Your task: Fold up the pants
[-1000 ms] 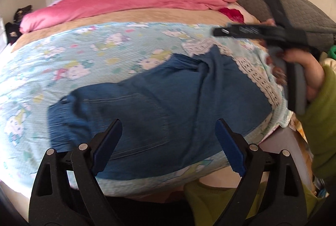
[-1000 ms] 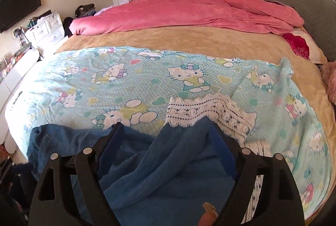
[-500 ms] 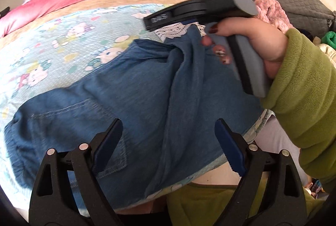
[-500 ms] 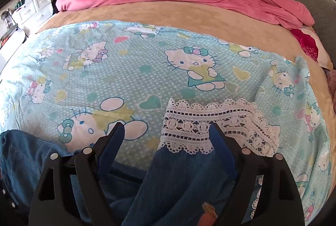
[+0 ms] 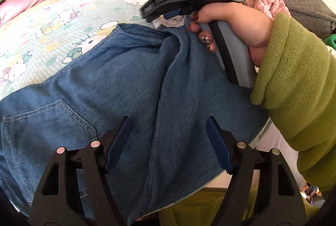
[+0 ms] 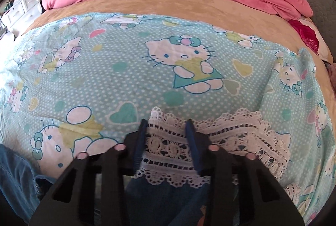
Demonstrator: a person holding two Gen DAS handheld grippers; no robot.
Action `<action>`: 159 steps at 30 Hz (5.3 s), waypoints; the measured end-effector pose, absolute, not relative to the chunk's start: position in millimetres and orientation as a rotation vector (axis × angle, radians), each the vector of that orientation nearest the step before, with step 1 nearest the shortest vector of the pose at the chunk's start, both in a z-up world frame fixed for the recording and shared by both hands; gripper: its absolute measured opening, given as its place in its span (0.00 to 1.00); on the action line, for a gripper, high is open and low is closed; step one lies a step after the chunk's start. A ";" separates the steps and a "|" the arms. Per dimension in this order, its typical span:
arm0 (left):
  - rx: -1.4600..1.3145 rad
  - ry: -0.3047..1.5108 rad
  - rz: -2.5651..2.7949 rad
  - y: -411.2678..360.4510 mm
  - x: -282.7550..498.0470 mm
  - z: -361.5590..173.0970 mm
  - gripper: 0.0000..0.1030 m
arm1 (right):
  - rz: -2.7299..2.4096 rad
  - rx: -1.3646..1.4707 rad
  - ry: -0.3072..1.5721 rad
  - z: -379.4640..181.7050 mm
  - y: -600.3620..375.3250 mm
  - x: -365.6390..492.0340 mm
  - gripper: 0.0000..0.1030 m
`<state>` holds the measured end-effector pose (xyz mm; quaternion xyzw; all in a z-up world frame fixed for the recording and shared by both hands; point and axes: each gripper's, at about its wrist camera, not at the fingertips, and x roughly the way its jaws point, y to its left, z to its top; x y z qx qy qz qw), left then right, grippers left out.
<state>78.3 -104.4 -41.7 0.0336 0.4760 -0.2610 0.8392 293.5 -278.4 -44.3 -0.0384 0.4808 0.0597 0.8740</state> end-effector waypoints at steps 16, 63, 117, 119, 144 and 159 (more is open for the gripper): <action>0.057 0.981 -0.538 -96.1 79.4 -42.0 0.64 | 0.155 0.176 0.828 37.5 -367.0 232.2 0.13; 0.140 0.958 -0.480 -65.9 29.3 -38.8 0.00 | 0.039 0.237 0.952 -13.8 -468.7 26.2 0.13; 0.012 0.936 -0.404 -6.1 12.4 -9.6 0.52 | 0.472 -0.089 0.866 -6.9 -389.6 10.8 0.45; 0.008 0.911 -0.294 9.9 20.3 -3.6 0.63 | 0.410 -0.039 0.856 -2.1 -402.7 21.9 0.47; 0.047 0.786 -0.130 27.8 68.2 31.5 0.84 | 0.185 0.099 0.860 3.6 -455.6 81.2 0.47; 0.126 0.983 -0.337 -97.9 211.6 -30.8 0.84 | 0.192 0.116 1.010 -41.1 -470.9 206.6 0.45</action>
